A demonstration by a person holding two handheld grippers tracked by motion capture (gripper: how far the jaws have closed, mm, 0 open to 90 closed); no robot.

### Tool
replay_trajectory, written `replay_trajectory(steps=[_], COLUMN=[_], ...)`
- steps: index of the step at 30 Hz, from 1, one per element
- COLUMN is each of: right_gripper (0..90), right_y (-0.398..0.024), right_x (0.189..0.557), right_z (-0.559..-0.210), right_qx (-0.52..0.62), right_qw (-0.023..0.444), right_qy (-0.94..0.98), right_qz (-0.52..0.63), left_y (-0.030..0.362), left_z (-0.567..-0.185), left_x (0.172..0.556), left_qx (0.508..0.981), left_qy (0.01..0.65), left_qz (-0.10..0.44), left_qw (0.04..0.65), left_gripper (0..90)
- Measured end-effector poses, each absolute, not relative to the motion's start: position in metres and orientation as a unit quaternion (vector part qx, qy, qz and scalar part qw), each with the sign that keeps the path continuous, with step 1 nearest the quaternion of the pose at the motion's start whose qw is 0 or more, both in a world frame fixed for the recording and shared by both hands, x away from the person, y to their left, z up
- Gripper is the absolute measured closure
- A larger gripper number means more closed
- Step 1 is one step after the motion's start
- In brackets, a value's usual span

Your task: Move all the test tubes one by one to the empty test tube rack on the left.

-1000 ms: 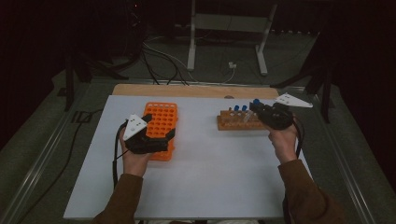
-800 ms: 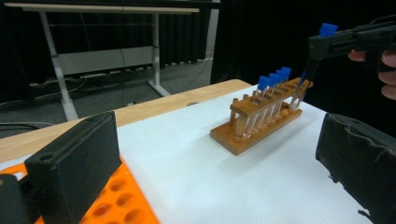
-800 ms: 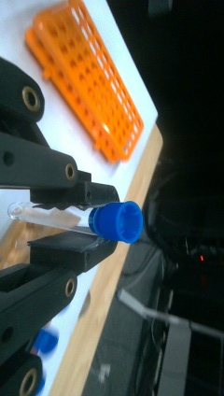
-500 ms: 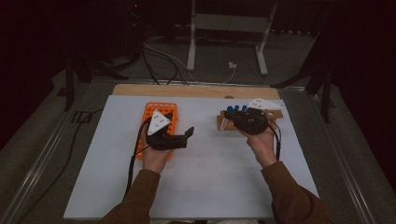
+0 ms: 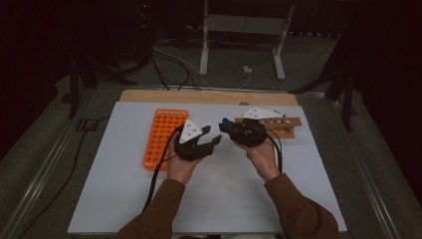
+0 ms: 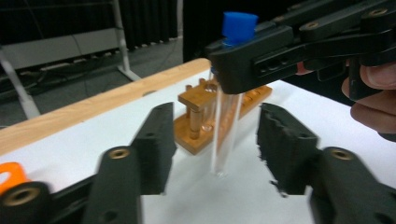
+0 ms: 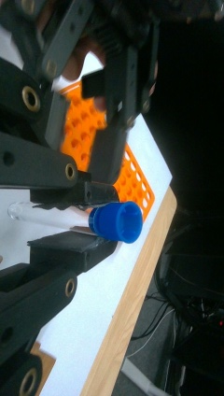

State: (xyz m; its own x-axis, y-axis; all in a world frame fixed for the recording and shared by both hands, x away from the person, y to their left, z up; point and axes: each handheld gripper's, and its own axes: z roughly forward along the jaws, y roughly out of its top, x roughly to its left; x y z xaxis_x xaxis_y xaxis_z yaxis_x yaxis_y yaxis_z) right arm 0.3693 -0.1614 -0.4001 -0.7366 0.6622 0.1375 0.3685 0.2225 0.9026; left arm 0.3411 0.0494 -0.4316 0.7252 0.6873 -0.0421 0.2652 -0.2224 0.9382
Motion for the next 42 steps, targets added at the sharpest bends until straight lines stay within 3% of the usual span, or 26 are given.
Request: replay_trajectory(steps=[8, 22, 24, 30, 33, 34, 42], right_gripper=[76.3, 74.8, 64.4, 49.7, 36.3, 28.2, 14.1], right_y=[-0.150, -0.146, -0.149, -0.160, -0.166, -0.171, -0.188], right_x=[0.364, 0.366, 0.367, 0.368, 0.368, 0.368, 0.368], right_z=[-0.398, -0.401, -0.400, -0.399, -0.400, -0.402, -0.410], right_qx=[0.316, 0.315, 0.318, 0.326, 0.335, 0.345, 0.362], right_qw=[0.137, 0.125, 0.121, 0.115, 0.123, 0.136, 0.167], right_qy=[0.776, 0.779, 0.773, 0.764, 0.758, 0.754, 0.755], right_qz=[0.529, 0.528, 0.535, 0.545, 0.546, 0.542, 0.521], left_y=[0.047, 0.050, 0.051, 0.061, 0.068, 0.071, 0.094], left_z=[-0.436, -0.436, -0.436, -0.437, -0.438, -0.438, -0.443], left_x=[0.346, 0.348, 0.349, 0.350, 0.350, 0.350, 0.346], left_qx=[0.759, 0.760, 0.759, 0.754, 0.750, 0.749, 0.742], left_qy=[0.319, 0.315, 0.318, 0.330, 0.337, 0.340, 0.353], left_qz=[0.180, 0.172, 0.172, 0.177, 0.177, 0.178, 0.182], left_qw=[0.539, 0.542, 0.542, 0.540, 0.541, 0.540, 0.540], left_gripper=[67.2, 77.9, 78.1, 78.2, 78.3, 78.3, 78.3])
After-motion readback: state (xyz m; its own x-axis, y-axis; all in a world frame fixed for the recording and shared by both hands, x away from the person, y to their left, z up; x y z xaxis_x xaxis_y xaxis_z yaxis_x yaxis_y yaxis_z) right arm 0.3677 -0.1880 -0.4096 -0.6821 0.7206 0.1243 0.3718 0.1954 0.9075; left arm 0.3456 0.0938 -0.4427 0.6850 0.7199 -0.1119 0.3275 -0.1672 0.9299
